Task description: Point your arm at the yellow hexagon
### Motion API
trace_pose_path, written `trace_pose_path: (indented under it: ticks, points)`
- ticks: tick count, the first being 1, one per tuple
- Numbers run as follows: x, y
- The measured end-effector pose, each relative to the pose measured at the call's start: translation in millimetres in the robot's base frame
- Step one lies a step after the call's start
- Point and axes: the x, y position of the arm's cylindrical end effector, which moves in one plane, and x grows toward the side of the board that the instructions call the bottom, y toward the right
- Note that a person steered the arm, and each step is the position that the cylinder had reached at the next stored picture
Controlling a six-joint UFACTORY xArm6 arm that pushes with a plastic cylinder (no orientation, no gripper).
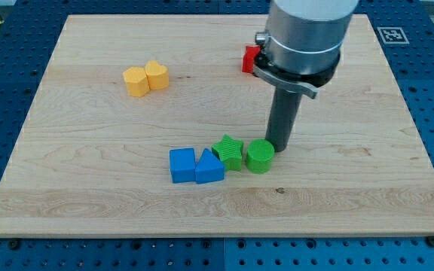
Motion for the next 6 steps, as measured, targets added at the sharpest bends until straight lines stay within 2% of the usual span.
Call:
trace_pose_path:
  ticks: [2, 4, 6]
  points:
    - [-1, -16]
    - [-27, 22]
    - [-27, 22]
